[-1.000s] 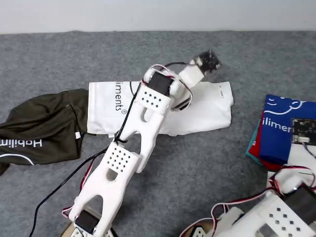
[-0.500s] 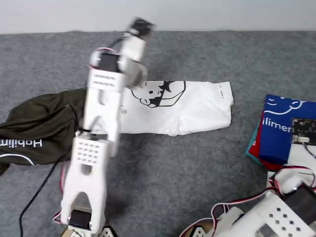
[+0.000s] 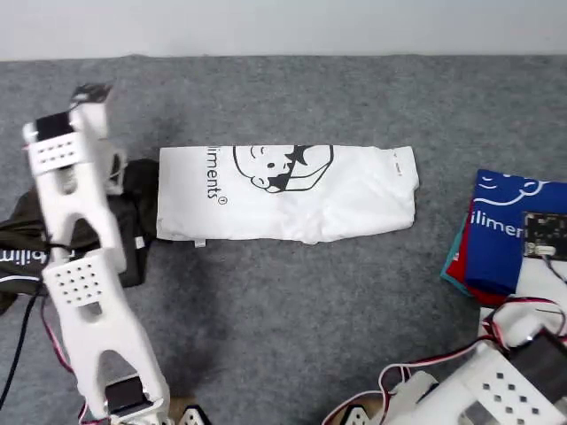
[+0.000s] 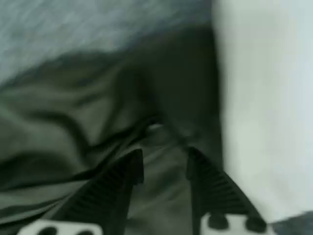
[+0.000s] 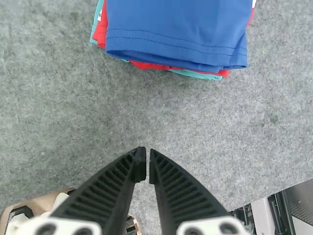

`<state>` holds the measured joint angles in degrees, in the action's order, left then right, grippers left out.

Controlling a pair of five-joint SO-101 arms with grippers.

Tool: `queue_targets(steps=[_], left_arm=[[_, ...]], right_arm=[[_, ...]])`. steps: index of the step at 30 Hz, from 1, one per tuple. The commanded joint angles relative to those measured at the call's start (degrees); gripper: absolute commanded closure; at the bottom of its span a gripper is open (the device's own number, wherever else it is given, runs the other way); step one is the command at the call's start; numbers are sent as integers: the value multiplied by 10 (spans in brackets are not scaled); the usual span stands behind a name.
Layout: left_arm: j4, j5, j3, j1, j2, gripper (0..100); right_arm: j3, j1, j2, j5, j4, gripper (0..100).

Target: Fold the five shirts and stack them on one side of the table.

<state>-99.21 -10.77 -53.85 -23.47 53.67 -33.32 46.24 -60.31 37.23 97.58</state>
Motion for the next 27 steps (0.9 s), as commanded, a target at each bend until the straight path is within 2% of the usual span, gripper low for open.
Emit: queue_targets(steps=[1, 9, 16, 23, 27], left_arm=[[8, -29, 0, -40, 19, 848], [13, -72, -4, -139, 79, 848], [12, -109, -81, -237, 81, 848], [-15, -109, -143, -276, 76, 852], [-15, -109, -149, -281, 19, 904]], right_arm=[[4, 2, 0, 6, -8, 972], [4, 2, -5, 6, -4, 972], [4, -2, -5, 6, -5, 972], [4, -49, -5, 5, -3, 972], [4, -51, -5, 5, -4, 972]])
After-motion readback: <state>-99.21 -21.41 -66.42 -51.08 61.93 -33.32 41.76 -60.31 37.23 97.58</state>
